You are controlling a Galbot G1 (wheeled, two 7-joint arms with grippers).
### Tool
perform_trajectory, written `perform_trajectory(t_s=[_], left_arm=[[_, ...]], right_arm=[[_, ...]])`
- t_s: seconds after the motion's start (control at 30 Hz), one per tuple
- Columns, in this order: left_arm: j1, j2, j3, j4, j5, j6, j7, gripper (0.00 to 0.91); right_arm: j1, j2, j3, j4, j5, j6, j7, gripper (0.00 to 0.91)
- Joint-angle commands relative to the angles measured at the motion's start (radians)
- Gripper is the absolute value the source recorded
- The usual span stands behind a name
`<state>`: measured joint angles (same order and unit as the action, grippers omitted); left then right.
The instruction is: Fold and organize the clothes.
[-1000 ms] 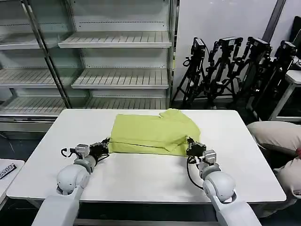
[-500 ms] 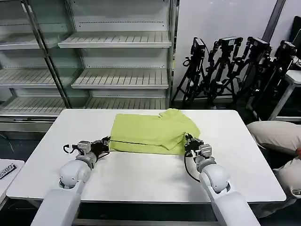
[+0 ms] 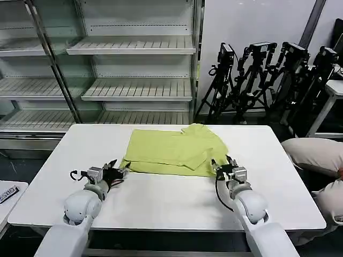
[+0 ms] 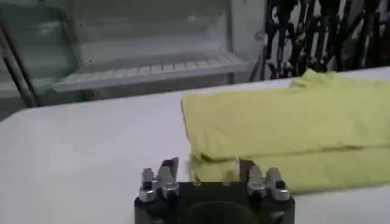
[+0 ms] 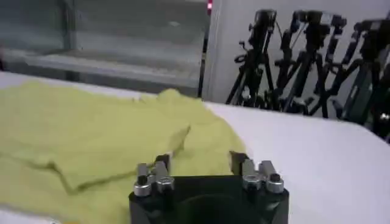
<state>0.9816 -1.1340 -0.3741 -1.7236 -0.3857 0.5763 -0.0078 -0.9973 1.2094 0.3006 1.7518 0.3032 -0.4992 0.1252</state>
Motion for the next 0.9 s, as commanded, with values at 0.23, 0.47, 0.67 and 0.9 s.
perform_trajectory(t_s=[0.23,0.47,0.67,0.9], left_arm=[[0.034,-0.02,0.017,0.001,0.033,0.002,-0.022,0.02],[0.022,-0.017,0.025,0.018,0.035,0.002,-0.021,0.02],[0.036,-0.016,0.028,0.012,0.039,0.002,-0.01,0.01],[0.157,-0.004,0.007,-0.115,0.077,0.003,0.016,0.01]], right_arm=[[-0.141,-0.041,0.023,0.089,0.067,-0.042,0.018,0.0],[-0.118,-0.043,0.017,0.074,0.083,-0.045,0.021,0.0],[-0.117,-0.05,0.018,0.072,0.102,-0.048,0.016,0.0],[-0.187,-0.065,0.04,0.164,0.106,-0.043,0.012,0.0]])
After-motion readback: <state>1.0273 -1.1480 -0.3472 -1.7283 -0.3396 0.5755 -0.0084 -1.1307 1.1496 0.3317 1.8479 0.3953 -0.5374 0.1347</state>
